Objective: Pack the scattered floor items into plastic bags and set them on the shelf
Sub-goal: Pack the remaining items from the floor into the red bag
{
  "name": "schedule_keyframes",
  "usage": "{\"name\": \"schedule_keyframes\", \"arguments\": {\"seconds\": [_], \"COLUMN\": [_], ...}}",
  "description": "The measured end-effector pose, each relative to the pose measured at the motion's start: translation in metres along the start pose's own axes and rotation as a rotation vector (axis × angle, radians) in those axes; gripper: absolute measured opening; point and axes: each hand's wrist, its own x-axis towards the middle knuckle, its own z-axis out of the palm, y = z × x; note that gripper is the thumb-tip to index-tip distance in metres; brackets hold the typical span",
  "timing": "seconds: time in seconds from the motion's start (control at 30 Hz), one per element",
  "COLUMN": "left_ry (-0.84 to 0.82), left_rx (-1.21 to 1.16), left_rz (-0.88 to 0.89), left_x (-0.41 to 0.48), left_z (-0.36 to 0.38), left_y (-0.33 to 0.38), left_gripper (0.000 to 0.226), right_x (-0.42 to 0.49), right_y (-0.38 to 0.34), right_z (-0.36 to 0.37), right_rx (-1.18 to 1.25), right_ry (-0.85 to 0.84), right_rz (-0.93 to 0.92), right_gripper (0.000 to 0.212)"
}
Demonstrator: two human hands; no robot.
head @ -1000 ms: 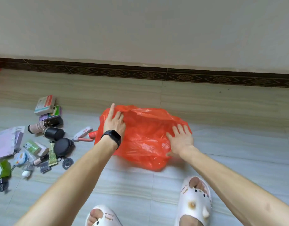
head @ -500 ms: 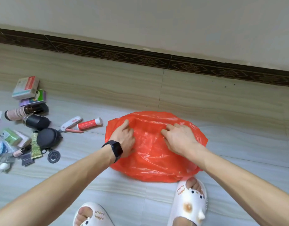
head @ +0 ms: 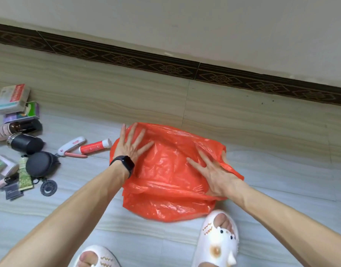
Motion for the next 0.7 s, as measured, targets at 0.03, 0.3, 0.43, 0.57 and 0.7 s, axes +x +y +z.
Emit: {"name": "schedule_keyframes", "arguments": {"seconds": [0.03, 0.3, 0.43, 0.57, 0.7], "left_ry": [-0.013, 0.159, 0.214, 0.271, 0.294], "left_rx": [-0.010, -0.414, -0.452, -0.494, -0.465], "left_rz": [0.013, 0.227, 0.151, -0.008, -0.213], "left_x": [-0.001, -0.023, -0.059, -0.116, -0.194], "left_z": [0.009, -0.041, -0.088, -0.107, -0.102], "left_y": [0.001, 0.008, -0.026, -0.075, -0.129], "left_gripper": [0.081, 0.071, 0.069, 0.061, 0.058], "right_x": [0.001, 0.006, -0.008, -0.045, -0.091], "right_y": [0.005, 0.006, -0.013, -0.040, -0.077], "right_z": [0.006, -0.013, -0.078, -0.135, -0.188], "right_rx": [-0.006, 0.130, 0.294, 0.330, 0.352], "right_ry": [-0.041, -0.038, 0.012, 0.252, 0.463], "right_rz": [0.042, 0.257, 0.137, 0.004, -0.092], "right_gripper": [0.128, 0.110, 0.061, 0.050, 0.045]}}
